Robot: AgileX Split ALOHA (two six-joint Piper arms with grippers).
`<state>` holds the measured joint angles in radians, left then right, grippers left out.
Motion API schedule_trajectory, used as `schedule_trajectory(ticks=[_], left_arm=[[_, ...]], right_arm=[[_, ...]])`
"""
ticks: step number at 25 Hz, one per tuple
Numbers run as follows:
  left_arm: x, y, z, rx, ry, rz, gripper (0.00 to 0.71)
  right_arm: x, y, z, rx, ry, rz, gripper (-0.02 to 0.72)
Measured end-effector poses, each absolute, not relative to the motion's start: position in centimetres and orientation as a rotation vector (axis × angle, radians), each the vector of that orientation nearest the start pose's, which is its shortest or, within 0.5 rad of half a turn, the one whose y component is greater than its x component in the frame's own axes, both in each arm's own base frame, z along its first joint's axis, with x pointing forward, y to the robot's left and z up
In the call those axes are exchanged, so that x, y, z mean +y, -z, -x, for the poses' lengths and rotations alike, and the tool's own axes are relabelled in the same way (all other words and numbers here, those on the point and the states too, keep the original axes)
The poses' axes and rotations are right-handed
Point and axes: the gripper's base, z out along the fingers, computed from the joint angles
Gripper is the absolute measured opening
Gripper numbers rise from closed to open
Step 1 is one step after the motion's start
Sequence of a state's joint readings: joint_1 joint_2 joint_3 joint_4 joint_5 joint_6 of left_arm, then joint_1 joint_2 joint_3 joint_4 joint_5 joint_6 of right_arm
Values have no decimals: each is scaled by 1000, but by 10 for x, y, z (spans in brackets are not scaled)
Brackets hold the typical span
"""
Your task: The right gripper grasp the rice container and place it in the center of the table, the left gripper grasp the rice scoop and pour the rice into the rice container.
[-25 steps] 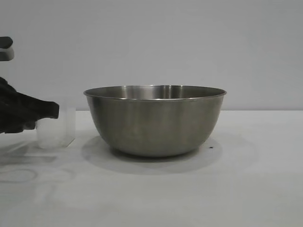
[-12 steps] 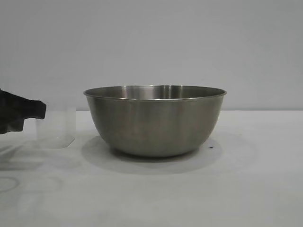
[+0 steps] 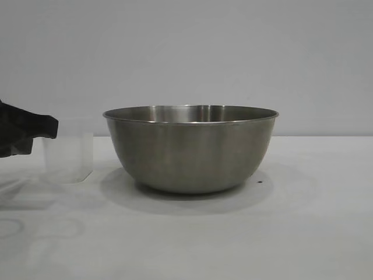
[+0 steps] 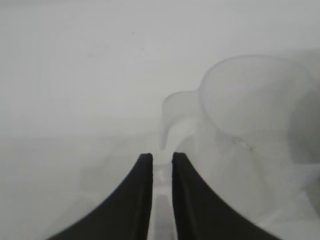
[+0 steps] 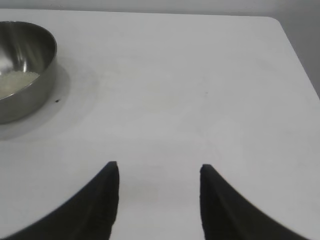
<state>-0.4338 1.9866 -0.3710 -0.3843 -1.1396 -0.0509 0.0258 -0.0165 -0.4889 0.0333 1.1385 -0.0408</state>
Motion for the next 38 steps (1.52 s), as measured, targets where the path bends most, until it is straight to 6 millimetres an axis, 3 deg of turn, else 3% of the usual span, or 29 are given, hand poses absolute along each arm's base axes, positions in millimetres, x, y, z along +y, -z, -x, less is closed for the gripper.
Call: schedule_trajectory(ticks=[17, 25, 34, 35, 38], left_arm=[[-75, -89, -247, 1942, 69, 46, 67], [-45, -104, -258, 1884, 58, 63, 67], [-17, -104, -263, 1881, 43, 46, 67], [-15, -104, -264, 1881, 42, 43, 113], [-8, -104, -264, 1880, 41, 40, 117]], right_arm=[[3, -268, 10, 2115, -31, 74, 321], [3, -268, 10, 2115, -31, 74, 321], [3, -268, 10, 2115, -31, 74, 321], [3, -268, 10, 2115, -31, 74, 321], [3, -268, 10, 2115, -31, 74, 321]])
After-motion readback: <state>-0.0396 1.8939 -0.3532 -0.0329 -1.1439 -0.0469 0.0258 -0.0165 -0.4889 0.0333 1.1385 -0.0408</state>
